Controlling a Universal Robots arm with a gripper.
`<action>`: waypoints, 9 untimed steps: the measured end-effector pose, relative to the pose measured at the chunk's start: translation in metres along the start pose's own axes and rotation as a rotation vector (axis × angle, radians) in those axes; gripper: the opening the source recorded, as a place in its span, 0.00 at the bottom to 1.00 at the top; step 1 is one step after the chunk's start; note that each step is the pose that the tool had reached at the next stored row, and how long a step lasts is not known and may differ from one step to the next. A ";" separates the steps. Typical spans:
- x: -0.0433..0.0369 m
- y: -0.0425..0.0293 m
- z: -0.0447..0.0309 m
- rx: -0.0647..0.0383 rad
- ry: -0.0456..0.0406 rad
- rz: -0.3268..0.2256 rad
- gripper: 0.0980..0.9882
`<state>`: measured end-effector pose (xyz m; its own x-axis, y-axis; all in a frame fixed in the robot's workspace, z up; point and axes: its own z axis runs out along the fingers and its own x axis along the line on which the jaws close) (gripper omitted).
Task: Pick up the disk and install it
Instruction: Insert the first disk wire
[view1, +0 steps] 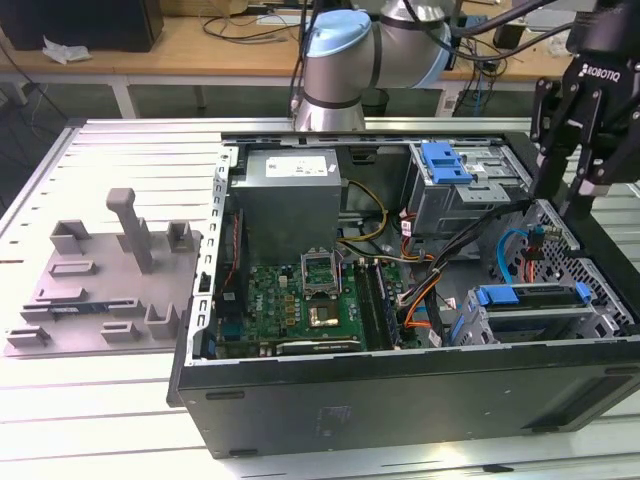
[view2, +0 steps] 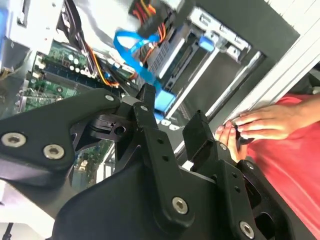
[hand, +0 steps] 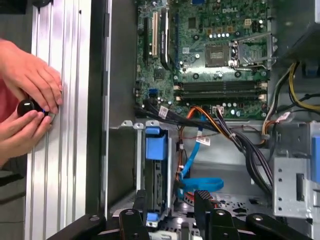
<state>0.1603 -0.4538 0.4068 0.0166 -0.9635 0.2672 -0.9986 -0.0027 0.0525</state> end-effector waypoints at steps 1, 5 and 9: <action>-0.0043 -0.0038 -0.0005 0.000 0.0051 0.000 0.45; -0.0219 -0.0213 -0.0012 -0.001 0.0301 0.003 0.45; -0.0235 -0.0262 0.0022 -0.011 0.0308 0.037 0.45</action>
<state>0.1860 -0.4317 0.3970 -0.0189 -0.9542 0.2986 -0.9980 0.0362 0.0526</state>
